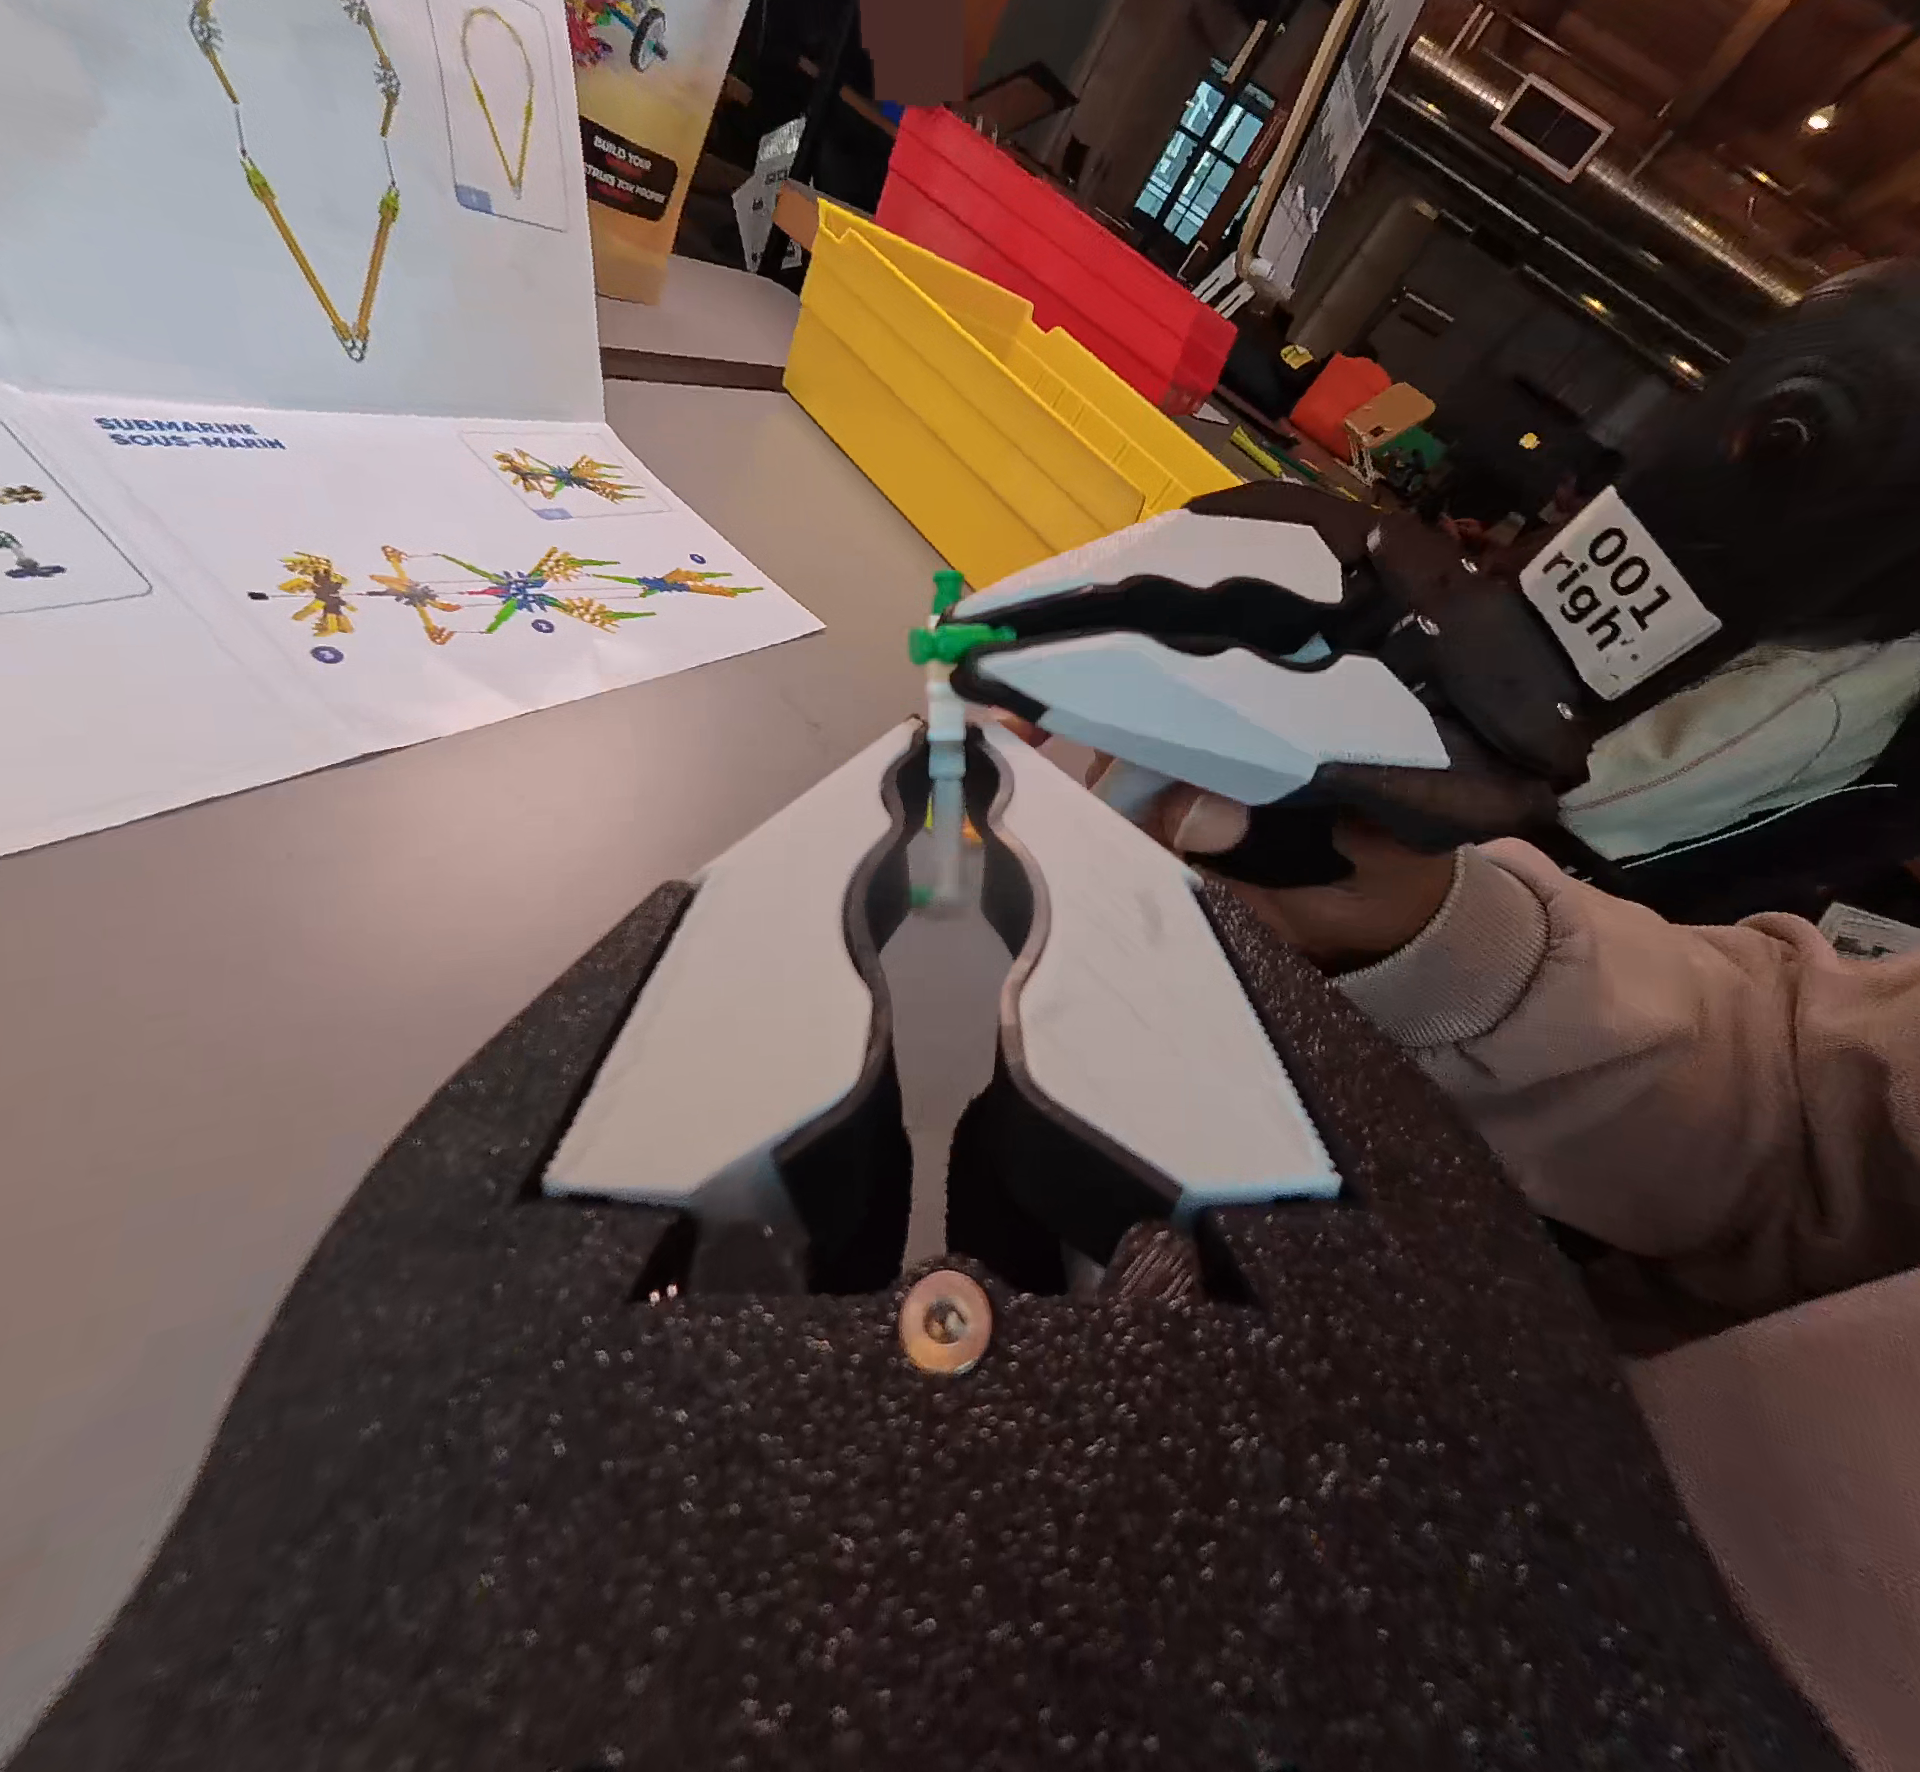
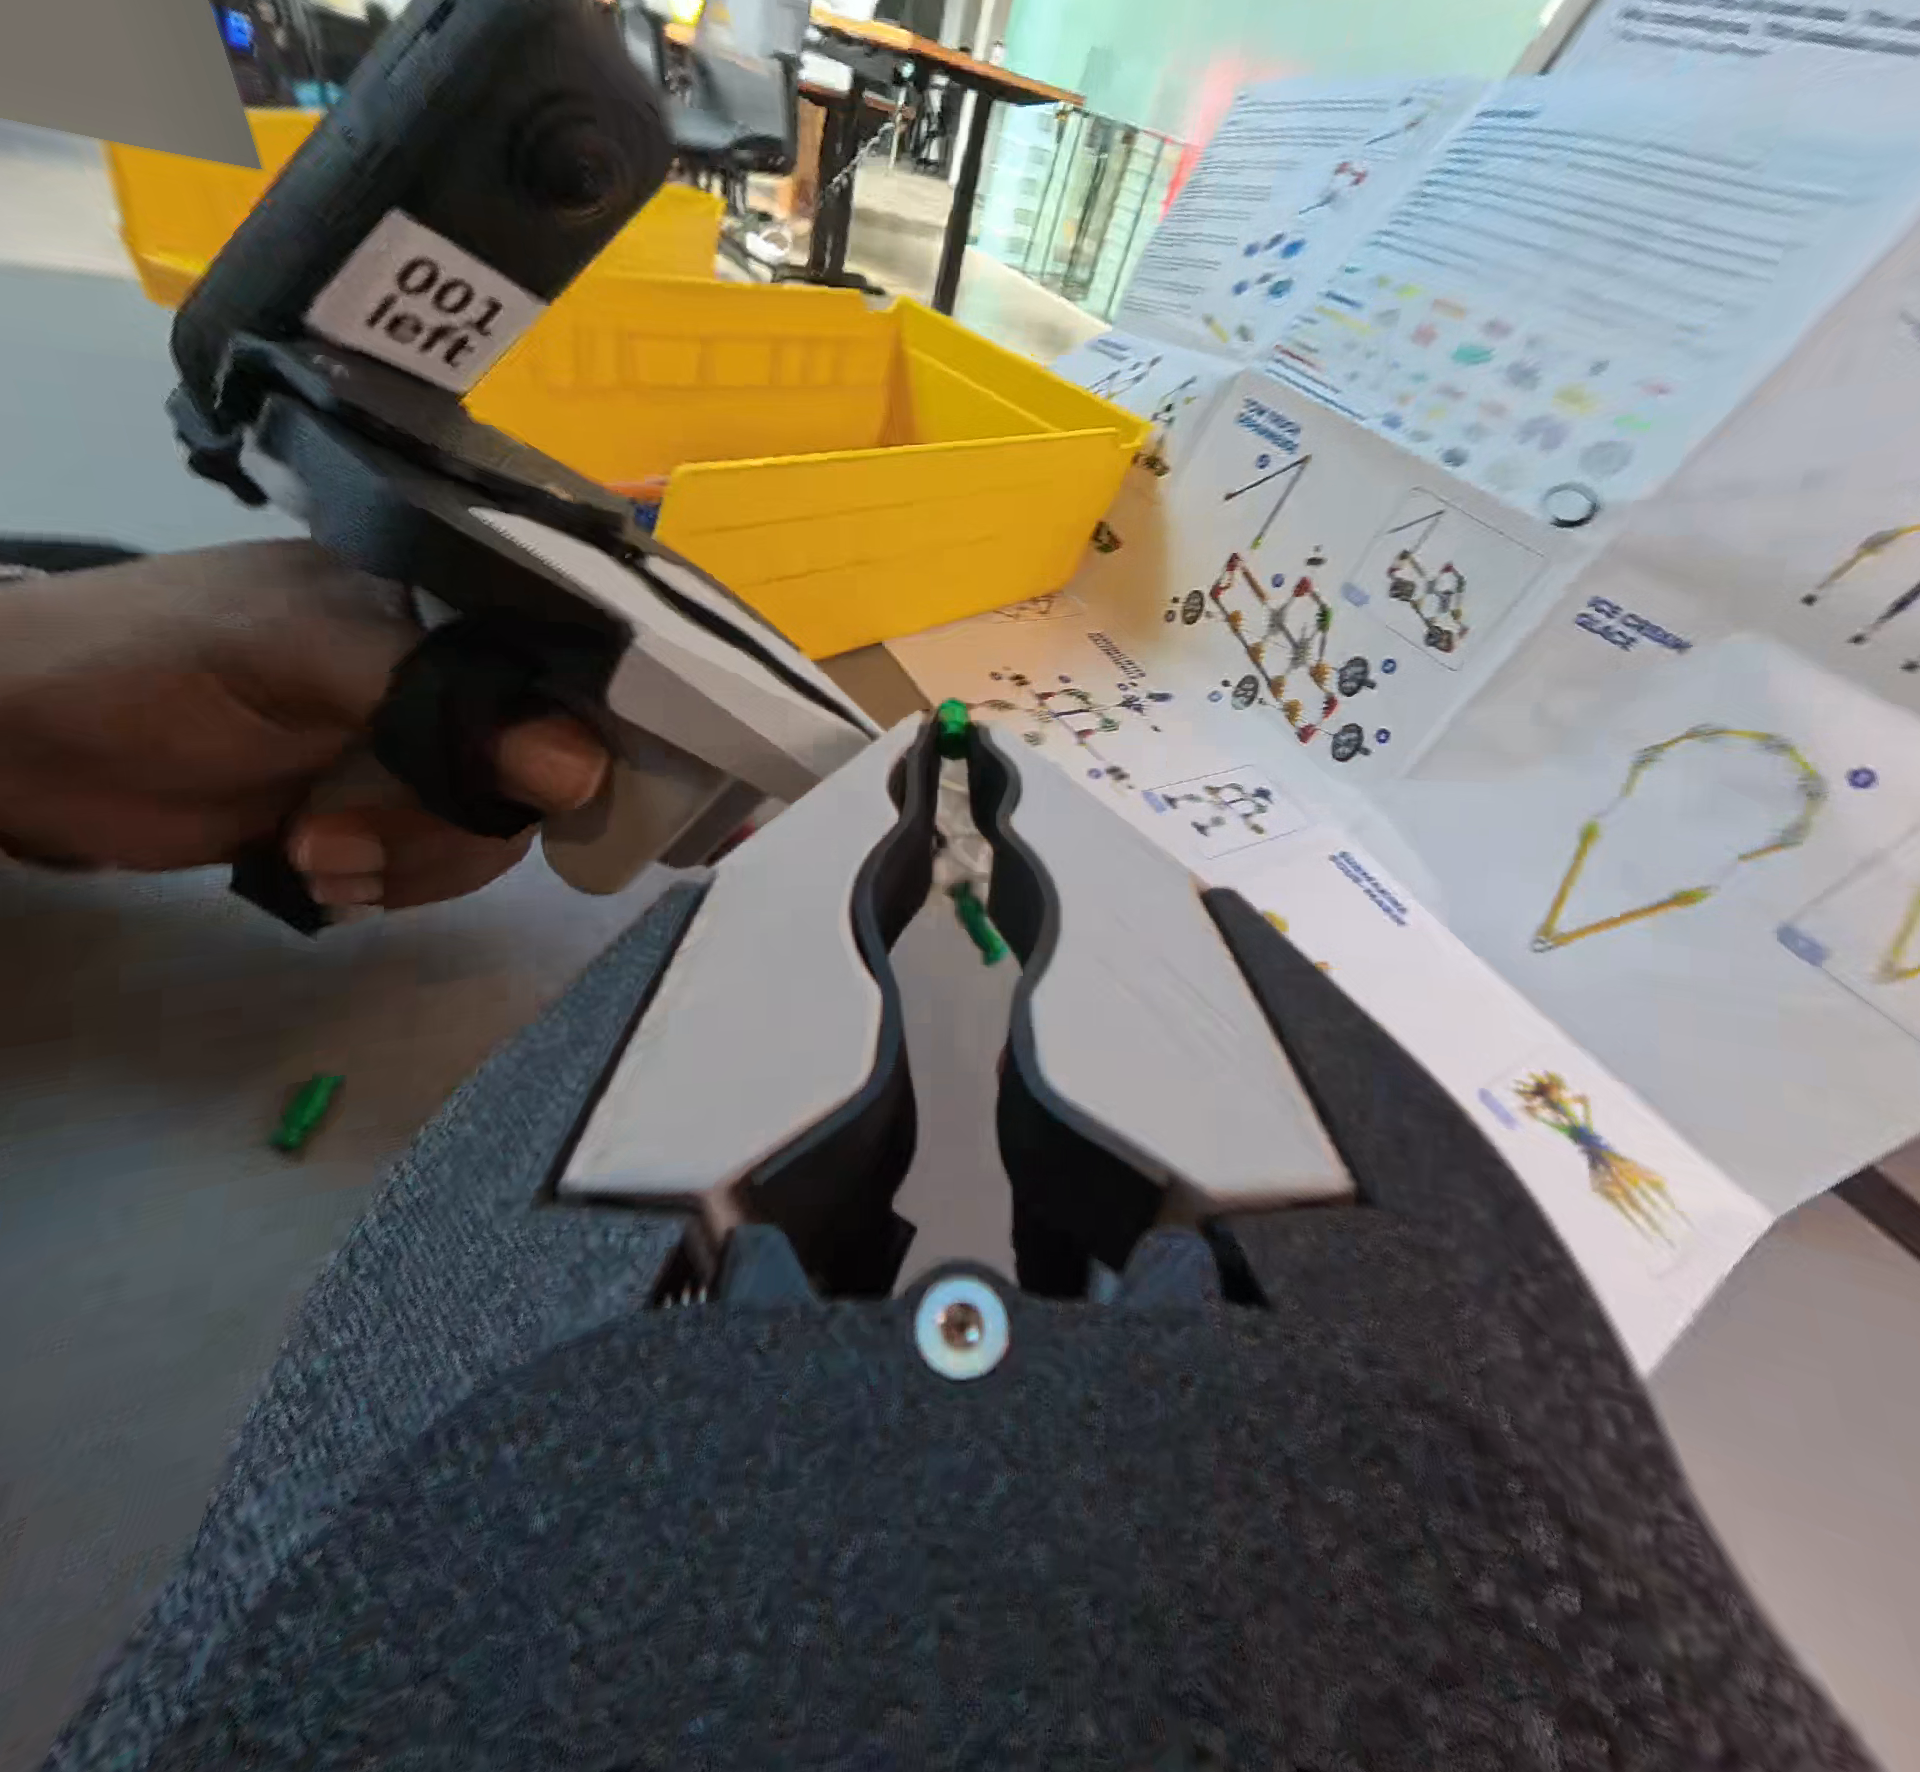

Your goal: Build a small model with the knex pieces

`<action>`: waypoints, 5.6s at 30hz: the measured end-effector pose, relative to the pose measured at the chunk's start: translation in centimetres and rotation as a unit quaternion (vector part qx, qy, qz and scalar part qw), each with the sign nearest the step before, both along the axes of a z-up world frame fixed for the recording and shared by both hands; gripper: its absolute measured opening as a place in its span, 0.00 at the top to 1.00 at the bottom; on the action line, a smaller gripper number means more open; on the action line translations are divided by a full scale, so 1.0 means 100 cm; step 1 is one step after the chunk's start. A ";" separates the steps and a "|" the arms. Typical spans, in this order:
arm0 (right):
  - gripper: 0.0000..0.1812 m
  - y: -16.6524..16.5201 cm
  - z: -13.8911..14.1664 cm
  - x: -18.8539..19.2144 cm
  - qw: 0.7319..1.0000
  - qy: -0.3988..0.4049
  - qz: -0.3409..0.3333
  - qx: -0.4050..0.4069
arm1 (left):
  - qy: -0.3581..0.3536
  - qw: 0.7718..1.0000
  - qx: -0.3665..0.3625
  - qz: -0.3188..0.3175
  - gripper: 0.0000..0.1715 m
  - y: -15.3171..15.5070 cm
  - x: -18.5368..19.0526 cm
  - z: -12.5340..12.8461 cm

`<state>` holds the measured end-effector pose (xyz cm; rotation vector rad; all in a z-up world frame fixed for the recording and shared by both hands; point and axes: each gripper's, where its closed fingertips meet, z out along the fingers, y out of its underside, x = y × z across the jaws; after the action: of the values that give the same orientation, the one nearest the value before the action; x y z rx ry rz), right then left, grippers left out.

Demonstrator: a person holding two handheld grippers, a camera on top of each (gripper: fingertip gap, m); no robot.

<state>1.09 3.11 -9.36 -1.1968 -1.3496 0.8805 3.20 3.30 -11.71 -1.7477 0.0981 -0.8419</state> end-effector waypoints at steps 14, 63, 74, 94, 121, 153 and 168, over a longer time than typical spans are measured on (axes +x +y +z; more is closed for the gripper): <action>0.97 -0.002 -0.038 0.026 0.976 -0.106 0.102 -0.160 | 0.070 0.949 -0.237 -0.194 0.95 -0.041 0.007 -0.086; 0.97 -0.073 -0.084 0.036 0.944 -0.236 0.232 -0.014 | 0.271 0.920 -0.011 -0.282 1.00 -0.074 0.022 -0.061; 0.97 -0.065 -0.098 0.034 0.941 -0.253 0.210 0.078 | 0.306 0.920 -0.043 -0.241 0.94 -0.062 0.003 -0.076; 0.91 -0.070 -0.119 0.033 0.893 -0.312 0.202 0.255 | 0.352 0.902 -0.086 -0.237 0.90 -0.062 -0.006 -0.103; 0.96 -0.073 -0.114 0.034 0.929 -0.291 0.212 0.079 | 0.357 0.900 -0.085 -0.236 0.90 -0.062 -0.006 -0.103; 1.00 -0.061 -0.116 0.034 0.898 -0.402 0.175 0.042 | 0.361 0.898 -0.086 -0.234 0.90 -0.063 -0.006 -0.103; 1.00 -0.057 -0.120 0.031 0.854 -0.476 0.194 0.089 | 0.349 0.902 -0.092 -0.236 0.92 -0.063 -0.005 -0.103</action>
<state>4.22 -2.55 -21.31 -1.2781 -2.4822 0.3723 2.71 -2.99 -21.98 -2.1777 0.9786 -0.5218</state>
